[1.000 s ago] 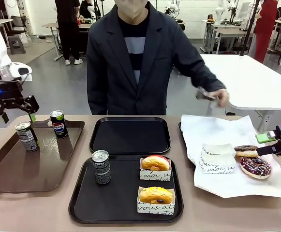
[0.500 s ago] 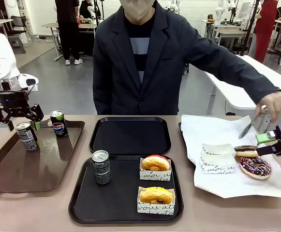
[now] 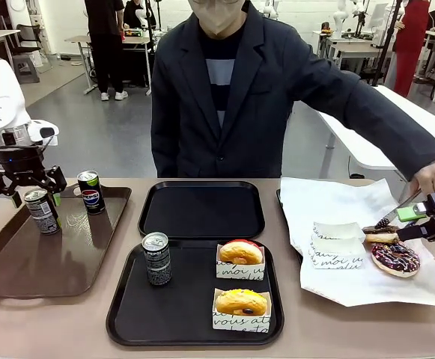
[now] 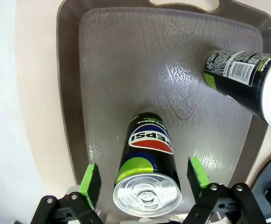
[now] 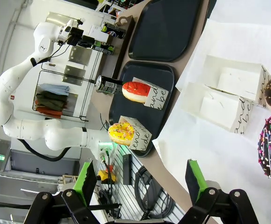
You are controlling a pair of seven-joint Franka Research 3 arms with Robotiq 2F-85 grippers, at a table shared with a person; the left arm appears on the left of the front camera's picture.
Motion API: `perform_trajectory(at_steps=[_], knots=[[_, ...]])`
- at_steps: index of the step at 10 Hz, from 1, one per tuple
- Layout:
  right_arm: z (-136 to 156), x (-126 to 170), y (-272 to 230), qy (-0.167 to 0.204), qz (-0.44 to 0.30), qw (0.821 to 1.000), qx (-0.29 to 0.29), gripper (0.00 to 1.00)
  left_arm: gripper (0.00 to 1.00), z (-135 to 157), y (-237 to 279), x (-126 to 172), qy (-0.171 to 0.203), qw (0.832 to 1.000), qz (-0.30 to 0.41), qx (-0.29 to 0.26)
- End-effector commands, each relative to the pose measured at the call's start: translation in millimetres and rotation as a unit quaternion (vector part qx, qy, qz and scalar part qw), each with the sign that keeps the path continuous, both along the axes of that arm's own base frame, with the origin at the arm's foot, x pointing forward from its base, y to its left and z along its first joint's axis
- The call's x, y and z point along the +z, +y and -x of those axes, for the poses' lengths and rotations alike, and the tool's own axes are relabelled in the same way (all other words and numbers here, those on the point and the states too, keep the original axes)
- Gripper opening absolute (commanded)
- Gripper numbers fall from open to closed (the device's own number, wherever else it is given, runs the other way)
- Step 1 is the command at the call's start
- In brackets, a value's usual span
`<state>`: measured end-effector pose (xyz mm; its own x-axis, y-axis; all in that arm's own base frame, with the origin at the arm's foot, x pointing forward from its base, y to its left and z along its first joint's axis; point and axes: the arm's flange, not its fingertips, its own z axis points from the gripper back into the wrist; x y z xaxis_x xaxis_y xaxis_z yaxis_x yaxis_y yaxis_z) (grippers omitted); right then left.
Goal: Set up donuts and drinks on trays.
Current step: Pick up one Pepsi coke from the Handle tray and place it on the Flat Tray without a Pepsi coke.
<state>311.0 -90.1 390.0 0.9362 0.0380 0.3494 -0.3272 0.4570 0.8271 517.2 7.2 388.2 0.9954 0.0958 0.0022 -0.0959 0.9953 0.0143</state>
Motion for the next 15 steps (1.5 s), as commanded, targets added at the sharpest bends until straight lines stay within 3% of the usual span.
perform_trajectory(at_steps=[1, 2, 3, 4, 7, 8, 11, 14, 15], knots=[[-2.8, -2.0, 1.9, -0.011, -0.013, 1.0, -0.002, 1.0, 0.45, -0.8, 1.9, 1.6, -0.017, 0.999, 0.028, -0.015], [-2.8, -2.0, 1.9, -0.011, -0.013, 1.0, -0.002, 1.0, 0.12, 1.5, 2.3, 2.9, -0.017, 0.999, 0.031, -0.011], [-2.8, -2.0, 1.9, -0.011, -0.013, 1.0, -0.002, 1.0, 0.4, 3.2, 3.2, 3.2, -0.016, 0.999, 0.033, -0.008], [-2.8, -2.0, 1.9, -0.011, -0.013, 1.0, -0.002, 1.0, 0.0, 3.3, 3.2, 4.2, -0.014, 0.999, 0.035, -0.007], [-2.8, -2.0, 1.9, -0.011, -0.013, 1.0, -0.002, 1.0, 0.03, 6.8, 4.6, 17.2, -0.013, 0.999, 0.048, -0.007], [-2.8, -2.0, 1.9, -0.011, -0.013, 1.0, -0.002, 1.0, 0.43, 18.8, 1.2, 31.9, -0.006, 0.999, 0.047, -0.005], [-2.8, -2.0, 1.9, -0.011, -0.013, 1.0, -0.002, 1.0, 0.43, 90.1, -15.2, 118.2, -0.019, 1.0, -0.016, -0.018], [-2.8, -2.0, 1.9, -0.011, -0.013, 1.0, -0.002, 1.0, 0.43, 125.9, -14.2, 137.5, -0.025, 0.999, -0.004, 0.02], [-2.8, -2.0, 1.9, -0.011, -0.013, 1.0, -0.002, 1.0, 0.43, 111.1, -14.7, 142.5, -0.021, 1.0, 0.0, -0.017]])
